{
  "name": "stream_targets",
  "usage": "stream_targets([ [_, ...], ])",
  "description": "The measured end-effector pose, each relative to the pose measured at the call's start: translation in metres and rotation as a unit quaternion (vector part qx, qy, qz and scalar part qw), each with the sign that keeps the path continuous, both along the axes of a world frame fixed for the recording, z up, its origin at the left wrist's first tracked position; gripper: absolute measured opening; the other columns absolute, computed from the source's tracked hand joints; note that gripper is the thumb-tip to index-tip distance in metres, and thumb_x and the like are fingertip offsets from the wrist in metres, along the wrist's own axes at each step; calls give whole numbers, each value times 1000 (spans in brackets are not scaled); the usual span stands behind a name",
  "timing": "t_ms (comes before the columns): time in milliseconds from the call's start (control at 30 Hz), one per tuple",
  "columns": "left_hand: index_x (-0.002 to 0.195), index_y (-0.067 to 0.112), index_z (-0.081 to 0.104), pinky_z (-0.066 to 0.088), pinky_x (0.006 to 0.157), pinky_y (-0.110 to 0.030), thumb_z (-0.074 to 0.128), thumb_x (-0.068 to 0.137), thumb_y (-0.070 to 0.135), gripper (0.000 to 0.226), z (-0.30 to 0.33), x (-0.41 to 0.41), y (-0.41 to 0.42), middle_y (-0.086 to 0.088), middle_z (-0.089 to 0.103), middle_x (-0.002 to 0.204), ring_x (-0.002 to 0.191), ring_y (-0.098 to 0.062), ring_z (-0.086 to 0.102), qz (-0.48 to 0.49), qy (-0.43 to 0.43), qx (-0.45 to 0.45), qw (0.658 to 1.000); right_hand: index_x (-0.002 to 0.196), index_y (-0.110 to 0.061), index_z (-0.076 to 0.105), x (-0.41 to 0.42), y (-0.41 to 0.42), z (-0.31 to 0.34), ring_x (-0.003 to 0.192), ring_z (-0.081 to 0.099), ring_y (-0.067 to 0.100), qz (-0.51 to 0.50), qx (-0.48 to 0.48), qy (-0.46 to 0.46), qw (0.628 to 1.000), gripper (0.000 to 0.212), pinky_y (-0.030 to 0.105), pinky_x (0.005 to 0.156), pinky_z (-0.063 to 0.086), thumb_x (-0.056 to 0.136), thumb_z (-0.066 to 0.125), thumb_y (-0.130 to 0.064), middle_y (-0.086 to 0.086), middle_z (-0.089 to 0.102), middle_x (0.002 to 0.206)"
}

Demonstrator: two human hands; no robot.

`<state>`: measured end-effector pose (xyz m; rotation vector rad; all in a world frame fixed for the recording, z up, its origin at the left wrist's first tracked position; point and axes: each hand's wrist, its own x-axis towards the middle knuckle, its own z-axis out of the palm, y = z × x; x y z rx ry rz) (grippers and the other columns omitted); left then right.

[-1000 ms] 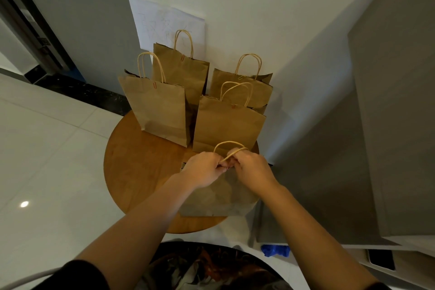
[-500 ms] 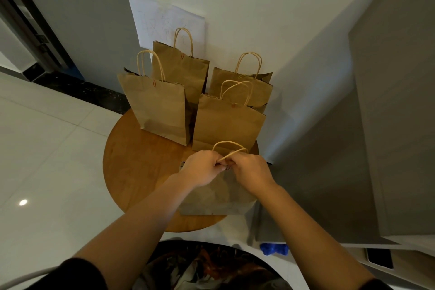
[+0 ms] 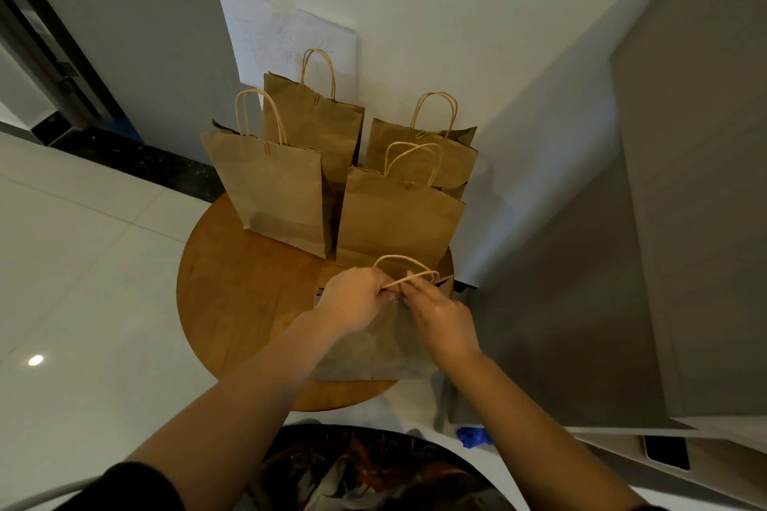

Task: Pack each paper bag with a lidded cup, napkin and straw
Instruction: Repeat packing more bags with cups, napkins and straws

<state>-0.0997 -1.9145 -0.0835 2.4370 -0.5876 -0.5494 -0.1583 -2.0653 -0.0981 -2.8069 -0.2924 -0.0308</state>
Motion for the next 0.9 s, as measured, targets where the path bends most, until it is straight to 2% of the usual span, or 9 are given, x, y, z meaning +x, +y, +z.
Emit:
stream_targets([
  [67, 98, 20, 68, 49, 82, -38, 50, 96, 24, 19, 0, 0, 0, -1, 67, 98, 92, -19, 60, 2, -1, 8, 1000, 113, -11, 68, -5, -1, -9, 66, 70, 22, -16, 9, 20, 1000, 47, 28, 45, 54, 69, 77, 0, 8, 67, 118],
  [100, 97, 20, 68, 49, 82, -38, 50, 96, 24, 19, 0, 1, 0, -2, 67, 98, 92, -19, 60, 1, 0, 10, 1000, 119, -10, 65, -7, -1, -9, 70, 70, 24, -17, 12, 32, 999, 50, 30, 49, 56, 71, 76, 1, 9, 64, 122],
  [200, 97, 19, 68, 49, 83, -39, 51, 96, 24, 18, 0, 0, 1, -3, 67, 98, 93, -20, 61, 2, 2, 7, 1000, 140, -17, 45, -4, 0, 0, 99, 63, 27, -2, 0, 64, 998, 43, 36, 75, 56, 97, 47, -13, 3, 49, 140],
  [267, 99, 19, 69, 49, 83, -37, 51, 96, 23, 19, 3, -1, 1, -3, 67, 100, 94, -20, 60, 5, -4, 0, 1000, 140, -23, 41, 2, -1, 9, 108, 57, 25, 2, -21, 111, 994, 39, 37, 83, 51, 102, 35, -21, 0, 46, 140],
  [367, 102, 20, 67, 49, 82, -35, 49, 96, 25, 19, 7, 0, 1, 0, 66, 100, 95, -18, 60, -34, -28, 18, 999, 125, -24, 51, 16, -2, 14, 105, 58, 28, -8, -48, 117, 992, 29, 38, 79, 49, 101, 35, -24, 4, 54, 127],
  [433, 109, 21, 62, 47, 77, -30, 48, 96, 26, 20, 9, 3, 8, 1, 64, 103, 97, -18, 59, -71, -56, 77, 993, 120, -20, 54, 22, 0, 14, 102, 59, 31, -23, -91, 132, 987, 26, 38, 77, 48, 100, 36, -22, 6, 56, 123],
  [567, 120, 23, 53, 43, 72, -27, 45, 97, 24, 24, 11, 9, 27, -1, 65, 104, 96, -19, 61, -74, -98, 142, 982, 109, -15, 59, 31, 10, 20, 97, 60, 29, -18, -111, 121, 986, 24, 36, 75, 48, 99, 40, -26, 5, 59, 114],
  [767, 128, 25, 49, 45, 83, -29, 44, 99, 24, 30, 28, 27, 70, 1, 64, 110, 100, -18, 59, -12, -162, 122, 979, 105, -16, 62, 62, 48, 44, 96, 60, 22, -6, -58, 104, 993, 21, 32, 74, 45, 98, 44, -25, 2, 61, 109],
  [900, 133, 25, 48, 27, 106, -34, 46, 98, 20, 36, 38, 43, 114, 3, 61, 121, 118, -18, 50, 63, -221, 100, 968, 103, -16, 64, 95, 97, 60, 97, 59, 21, 6, -26, 92, 995, 22, 35, 78, 47, 97, 47, -27, 1, 62, 106],
])
